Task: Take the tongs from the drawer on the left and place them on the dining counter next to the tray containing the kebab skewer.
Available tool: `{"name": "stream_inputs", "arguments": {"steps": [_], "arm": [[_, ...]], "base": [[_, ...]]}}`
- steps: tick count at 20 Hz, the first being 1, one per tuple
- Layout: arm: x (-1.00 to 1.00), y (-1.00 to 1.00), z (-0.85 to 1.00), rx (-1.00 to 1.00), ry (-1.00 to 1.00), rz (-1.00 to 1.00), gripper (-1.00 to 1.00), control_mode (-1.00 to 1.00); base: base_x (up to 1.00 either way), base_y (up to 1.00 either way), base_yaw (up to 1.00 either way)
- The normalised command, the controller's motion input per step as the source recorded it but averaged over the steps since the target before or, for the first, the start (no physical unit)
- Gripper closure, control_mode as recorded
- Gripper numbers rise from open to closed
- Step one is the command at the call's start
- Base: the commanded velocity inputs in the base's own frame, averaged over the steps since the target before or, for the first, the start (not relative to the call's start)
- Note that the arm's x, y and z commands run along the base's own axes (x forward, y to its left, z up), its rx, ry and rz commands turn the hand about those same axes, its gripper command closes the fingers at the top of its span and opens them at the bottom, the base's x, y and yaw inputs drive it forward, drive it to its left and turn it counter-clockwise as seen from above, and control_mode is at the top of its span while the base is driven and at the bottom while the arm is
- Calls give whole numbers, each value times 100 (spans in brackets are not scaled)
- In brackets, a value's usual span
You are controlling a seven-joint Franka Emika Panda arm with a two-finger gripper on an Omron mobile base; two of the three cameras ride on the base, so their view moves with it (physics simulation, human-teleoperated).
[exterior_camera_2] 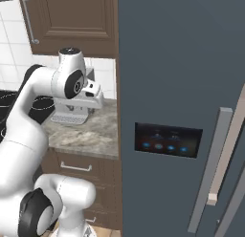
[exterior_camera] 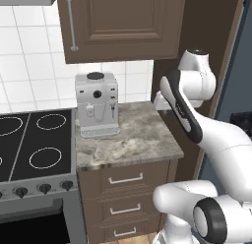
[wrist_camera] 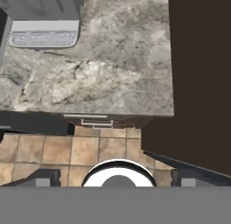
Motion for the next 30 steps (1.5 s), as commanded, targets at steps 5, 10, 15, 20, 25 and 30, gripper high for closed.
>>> {"name": "stream_inputs", "arguments": {"steps": [5, 10, 15, 20, 25, 30], "arm": [[0, 0, 0, 0, 0, 0, -100, 100], [0, 0, 0, 0, 0, 0, -100, 100], [0, 0, 0, 0, 0, 0, -100, 100], [0, 0, 0, 0, 0, 0, -100, 100], [0, 0, 0, 0, 0, 0, -100, 100], [0, 31, 0, 0, -2, 0, -100, -100]], "base": [[-43, 22, 0], [-36, 4, 0], [-77, 0, 0], [-73, 14, 0], [-8, 45, 0], [0, 9, 0]]}}
